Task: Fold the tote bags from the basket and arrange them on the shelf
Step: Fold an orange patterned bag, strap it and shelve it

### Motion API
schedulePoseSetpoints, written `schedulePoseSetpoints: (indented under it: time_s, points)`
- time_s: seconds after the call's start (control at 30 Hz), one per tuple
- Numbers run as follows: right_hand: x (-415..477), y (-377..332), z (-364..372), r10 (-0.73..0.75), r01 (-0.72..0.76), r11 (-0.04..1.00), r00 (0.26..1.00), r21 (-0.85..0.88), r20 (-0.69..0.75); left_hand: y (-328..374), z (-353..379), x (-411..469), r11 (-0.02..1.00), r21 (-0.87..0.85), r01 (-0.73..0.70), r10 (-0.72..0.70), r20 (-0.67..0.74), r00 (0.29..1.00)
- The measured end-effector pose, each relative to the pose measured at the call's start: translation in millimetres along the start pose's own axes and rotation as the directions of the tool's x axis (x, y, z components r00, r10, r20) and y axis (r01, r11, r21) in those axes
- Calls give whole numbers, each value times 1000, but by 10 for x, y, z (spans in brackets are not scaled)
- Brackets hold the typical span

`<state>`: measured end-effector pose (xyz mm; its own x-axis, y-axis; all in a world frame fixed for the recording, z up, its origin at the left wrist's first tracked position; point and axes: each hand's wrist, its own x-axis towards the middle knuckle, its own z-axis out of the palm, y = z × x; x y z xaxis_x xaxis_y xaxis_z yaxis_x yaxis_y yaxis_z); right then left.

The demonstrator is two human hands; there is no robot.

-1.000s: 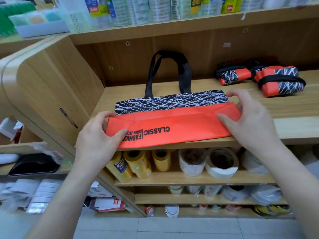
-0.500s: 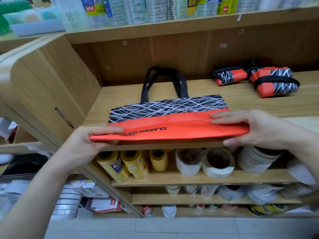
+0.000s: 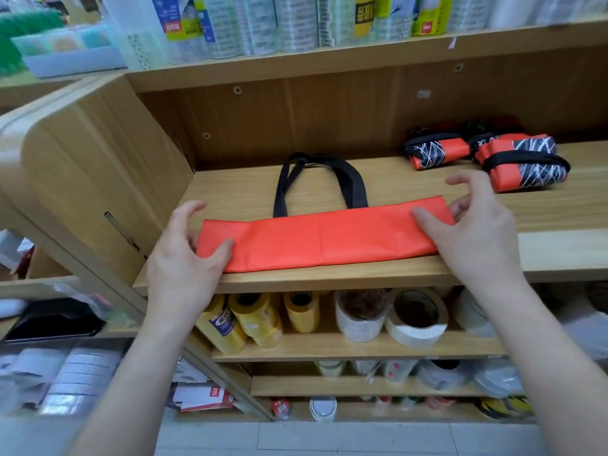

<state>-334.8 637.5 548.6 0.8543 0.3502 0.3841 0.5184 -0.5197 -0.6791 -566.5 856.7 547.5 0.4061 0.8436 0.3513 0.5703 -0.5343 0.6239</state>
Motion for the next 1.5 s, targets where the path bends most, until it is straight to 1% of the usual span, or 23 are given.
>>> schedulePoseSetpoints:
  time_s: [0.07,0.13,0.23,0.3,0.37,0.47,0.53,0.6,0.67,0.7,0.77,0.8,0.83,0.9,1.0,1.07,1.13,1.23,1.3,1.37,1.43,1.47,1.5]
  points:
    - [-26,1,35,-46,45,994,999,-101,-8,-49,13,36,986,88,-140,137,44,990]
    - [-25,28,63,-77,74,973,997,-217,-3,-93,19,51,954,106,-282,259,192,947]
    - [6,15,43,-58,81,942,995,-326,79,-123,-84,57,942,76,-328,266,429,863]
    - [28,-32,-6,-20,89,909,985,-406,171,-176,-200,57,916,119,-383,268,530,804]
    - [20,-122,-31,15,112,856,971,-506,240,-222,-271,33,883,135,-449,315,539,781]
    - [-32,-245,50,11,176,768,958,-616,287,-281,-294,-51,814,146,-562,443,470,764]
    - [-75,-299,149,-111,241,825,956,-511,272,-308,-326,-99,808,124,-577,476,439,762]
    - [-130,-369,241,-318,381,900,907,-213,275,-327,-360,-163,800,100,-592,503,426,752]
    - [-205,-466,291,-455,471,879,791,68,410,-319,-410,-231,819,42,-572,518,375,769]
    - [-245,-509,286,-467,472,871,712,135,525,-295,-451,-260,843,-19,-537,513,330,793]
    - [-288,-574,228,-405,471,874,567,122,717,-206,-552,-294,872,-189,-452,486,224,844]
    - [-301,-594,198,-384,494,865,533,92,754,-145,-596,-302,863,-273,-425,480,183,858]
    - [-322,-608,185,-382,520,852,527,67,759,-81,-628,-307,846,-347,-404,476,153,866]
    - [-389,-643,219,-422,548,835,591,41,687,63,-636,-303,809,-488,-328,446,146,883]
    - [-466,-640,347,-504,506,850,701,146,504,253,-512,-276,786,-595,-167,389,268,881]
    - [-475,-595,399,-500,435,866,753,247,428,310,-347,-239,837,-534,-124,354,353,866]
    - [-502,-570,417,-453,373,889,803,266,387,344,-176,-217,905,-407,-120,281,365,887]
    - [-537,-551,449,-364,290,921,881,260,304,412,20,-236,967,-192,-168,215,256,943]
    - [-545,-566,464,-306,225,932,910,284,281,443,106,-252,979,-91,-183,199,211,957]
    - [-541,-586,465,-248,164,947,920,276,303,430,150,-234,968,27,-249,242,164,957]
    - [-531,-618,452,-222,150,962,917,229,331,389,154,-187,889,158,-430,419,99,903]
    - [-522,-622,448,-223,161,967,911,196,348,367,150,-159,823,189,-536,527,98,844]
    - [-504,-624,436,-220,172,972,905,161,365,337,143,-137,747,189,-638,621,145,770]
